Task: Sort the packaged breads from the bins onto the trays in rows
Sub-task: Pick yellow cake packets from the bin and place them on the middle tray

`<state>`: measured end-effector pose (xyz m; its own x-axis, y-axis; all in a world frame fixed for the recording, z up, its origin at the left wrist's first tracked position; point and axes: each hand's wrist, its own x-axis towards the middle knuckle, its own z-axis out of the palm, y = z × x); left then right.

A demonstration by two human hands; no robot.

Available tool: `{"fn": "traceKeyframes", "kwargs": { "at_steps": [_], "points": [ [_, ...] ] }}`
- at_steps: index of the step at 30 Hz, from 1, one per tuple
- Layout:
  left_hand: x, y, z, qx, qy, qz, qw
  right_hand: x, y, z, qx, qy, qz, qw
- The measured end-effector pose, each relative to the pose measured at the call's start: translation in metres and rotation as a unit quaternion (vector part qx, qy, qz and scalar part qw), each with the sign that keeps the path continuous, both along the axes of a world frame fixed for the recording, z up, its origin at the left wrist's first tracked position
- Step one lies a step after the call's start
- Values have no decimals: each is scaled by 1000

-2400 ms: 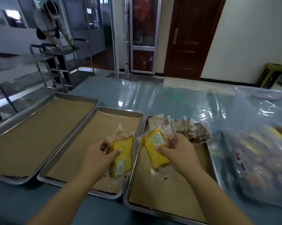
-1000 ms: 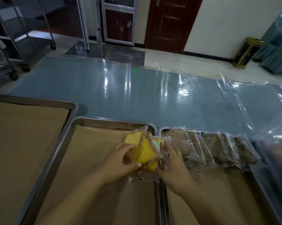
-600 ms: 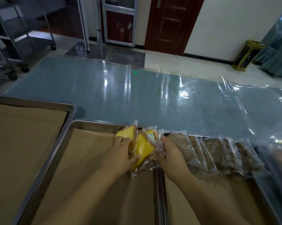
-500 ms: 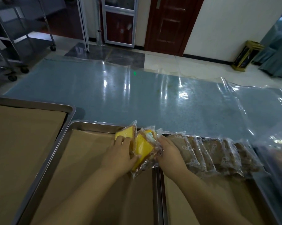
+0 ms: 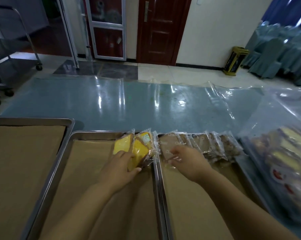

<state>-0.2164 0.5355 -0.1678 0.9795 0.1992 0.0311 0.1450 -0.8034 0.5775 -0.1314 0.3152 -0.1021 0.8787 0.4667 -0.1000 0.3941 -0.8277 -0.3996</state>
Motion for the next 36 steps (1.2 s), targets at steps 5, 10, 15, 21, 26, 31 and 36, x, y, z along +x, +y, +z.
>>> {"fn": "traceKeyframes", "kwargs": {
  "at_steps": [5, 10, 15, 21, 26, 31, 36],
  "points": [
    [-17, -29, 39, 28, -75, -41, 996, -33, -47, 39, -26, -53, 5, 998],
    [-34, -78, 99, 56, -134, -98, 985, -56, -101, 77, -39, -97, 4, 994],
    [-51, -152, 157, 94, -171, -129, 972, -75, -175, 121, -41, -173, 16, 984],
    [-61, -261, 191, 107, -184, -142, 967, -85, -284, 160, -7, -206, 42, 978],
    [-53, -355, 205, 114, -195, -173, 959, -78, -369, 177, 13, -222, 34, 974],
    [-35, -402, 206, 117, -184, -199, 955, -57, -434, 180, 20, -205, -4, 979],
    [6, -431, 210, 125, -188, -225, 948, -14, -483, 176, -17, -201, -30, 979]
  ]
}}
